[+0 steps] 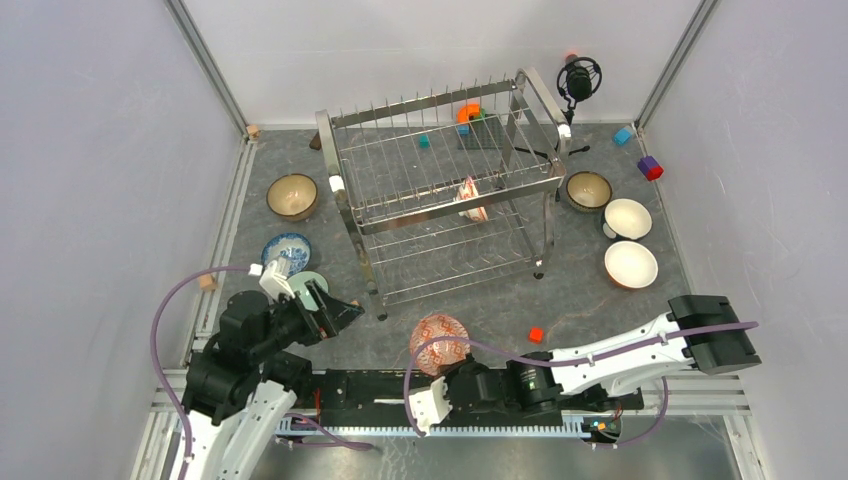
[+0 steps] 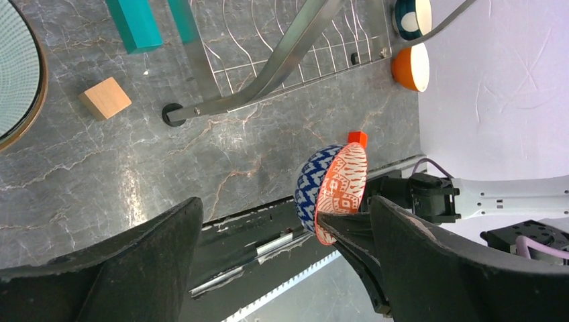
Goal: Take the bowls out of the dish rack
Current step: Place the bowl at the center of the board.
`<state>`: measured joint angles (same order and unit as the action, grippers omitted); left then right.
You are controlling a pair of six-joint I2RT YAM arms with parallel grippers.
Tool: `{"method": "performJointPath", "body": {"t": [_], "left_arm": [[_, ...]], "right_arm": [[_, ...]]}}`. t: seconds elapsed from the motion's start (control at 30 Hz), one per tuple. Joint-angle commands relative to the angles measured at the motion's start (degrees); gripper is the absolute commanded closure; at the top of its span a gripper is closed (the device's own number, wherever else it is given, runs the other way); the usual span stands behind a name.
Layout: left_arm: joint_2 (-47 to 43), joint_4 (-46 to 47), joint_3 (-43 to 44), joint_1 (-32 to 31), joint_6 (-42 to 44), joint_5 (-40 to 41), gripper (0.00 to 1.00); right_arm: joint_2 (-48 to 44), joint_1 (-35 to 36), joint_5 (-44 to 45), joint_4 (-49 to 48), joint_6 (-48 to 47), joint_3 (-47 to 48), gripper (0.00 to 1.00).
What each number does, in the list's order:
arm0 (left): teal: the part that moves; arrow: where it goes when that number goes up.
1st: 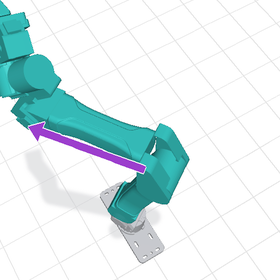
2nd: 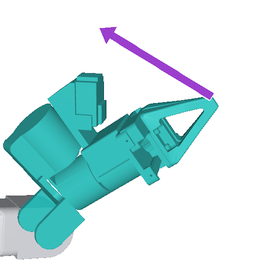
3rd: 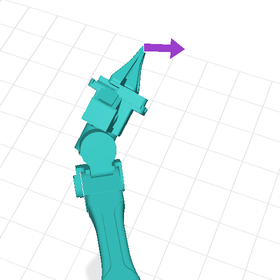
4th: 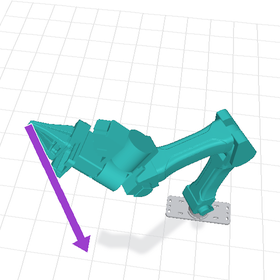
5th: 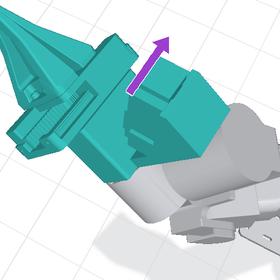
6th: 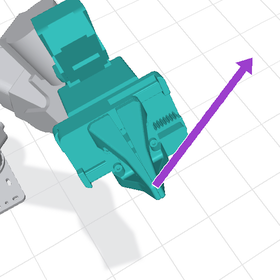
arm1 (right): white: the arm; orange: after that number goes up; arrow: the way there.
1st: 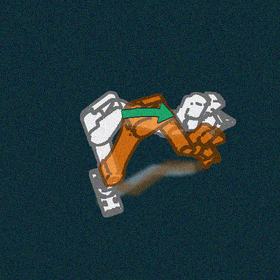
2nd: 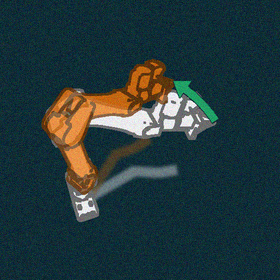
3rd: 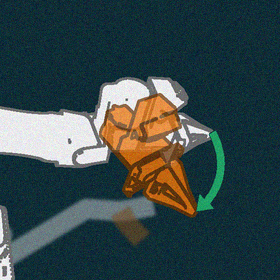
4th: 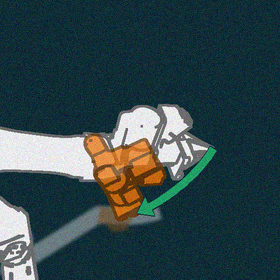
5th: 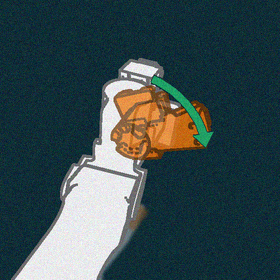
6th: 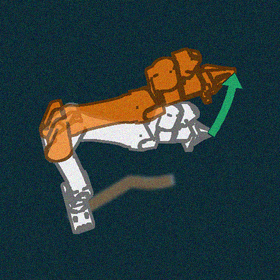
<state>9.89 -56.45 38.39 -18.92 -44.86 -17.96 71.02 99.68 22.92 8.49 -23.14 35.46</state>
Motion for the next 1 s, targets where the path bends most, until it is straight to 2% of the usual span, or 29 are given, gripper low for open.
{"method": "performJointPath", "body": {"t": [0.0, 0.27, 0.57, 0.8, 0.97], "left_arm": [[3.5, 6.6, -0.2, 0.2, 3.9, -2.2, 0.00], [7.3, 11.9, -0.7, 0.2, 4.7, -3.1, 0.00], [6.9, 12.3, -1.8, 0.2, 5.0, -4.7, 0.00], [5.0, 13.4, 0.4, 0.2, 2.2, 2.6, 0.00], [6.3, 14.2, 1.7, 0.2, 2.9, 3.4, 0.00]], "right_arm": [[0.0, 0.4, 0.6, -2.3, -2.8, 2.6, 1.00], [0.3, 0.4, 0.1, -2.9, -2.9, 1.9, 1.00], [-1.3, 0.3, 2.0, -4.3, -4.0, 0.6, 1.00], [1.3, -4.3, 5.7, -3.1, 2.5, 0.7, 1.00], [0.7, -7.2, 3.8, -1.0, 7.1, 0.4, 1.00]]}}
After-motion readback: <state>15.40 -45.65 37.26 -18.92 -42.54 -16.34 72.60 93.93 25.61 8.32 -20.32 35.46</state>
